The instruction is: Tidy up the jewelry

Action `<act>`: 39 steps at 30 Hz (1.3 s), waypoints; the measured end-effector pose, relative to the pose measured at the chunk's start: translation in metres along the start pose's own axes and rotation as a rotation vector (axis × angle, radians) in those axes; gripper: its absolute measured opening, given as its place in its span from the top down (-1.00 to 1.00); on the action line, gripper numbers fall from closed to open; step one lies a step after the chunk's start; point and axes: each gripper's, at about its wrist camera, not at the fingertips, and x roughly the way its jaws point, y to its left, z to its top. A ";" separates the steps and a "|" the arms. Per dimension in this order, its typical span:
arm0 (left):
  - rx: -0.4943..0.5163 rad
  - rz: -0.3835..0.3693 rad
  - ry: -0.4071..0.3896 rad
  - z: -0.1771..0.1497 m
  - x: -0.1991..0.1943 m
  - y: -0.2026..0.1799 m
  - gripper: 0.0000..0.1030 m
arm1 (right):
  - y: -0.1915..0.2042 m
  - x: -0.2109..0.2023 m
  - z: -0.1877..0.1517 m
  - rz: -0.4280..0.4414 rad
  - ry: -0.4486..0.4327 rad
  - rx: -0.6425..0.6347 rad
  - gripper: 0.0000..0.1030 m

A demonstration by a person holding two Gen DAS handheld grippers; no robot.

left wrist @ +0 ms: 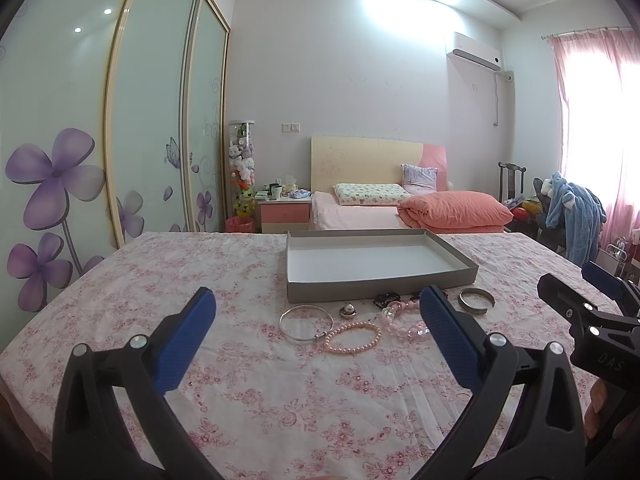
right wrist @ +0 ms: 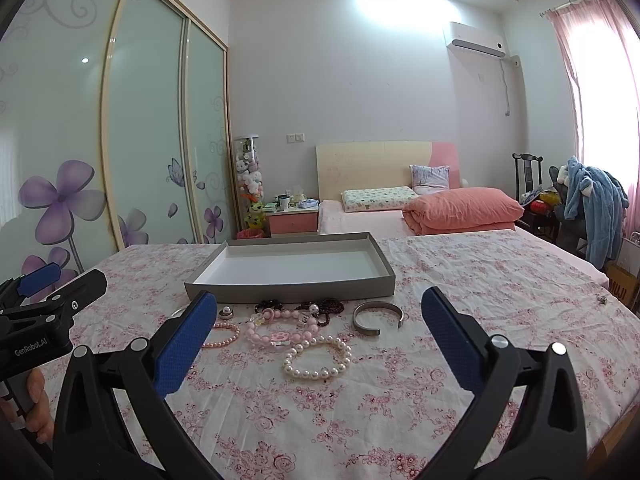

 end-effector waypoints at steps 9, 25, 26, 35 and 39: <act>0.000 0.000 0.002 0.000 0.000 0.000 -0.93 | 0.000 0.000 0.000 0.001 0.001 0.002 -0.97; -0.006 0.002 0.009 -0.014 0.006 0.001 -0.93 | 0.002 -0.001 0.000 0.003 0.006 0.003 -0.97; -0.006 0.002 0.010 -0.014 0.007 0.001 -0.93 | 0.002 0.000 0.000 0.003 0.006 0.004 -0.97; -0.007 0.001 0.011 -0.014 0.007 0.001 -0.93 | 0.002 0.000 0.000 0.002 0.007 0.005 -0.97; -0.007 0.001 0.012 -0.014 0.007 0.001 -0.93 | 0.001 0.000 0.000 0.003 0.008 0.006 -0.97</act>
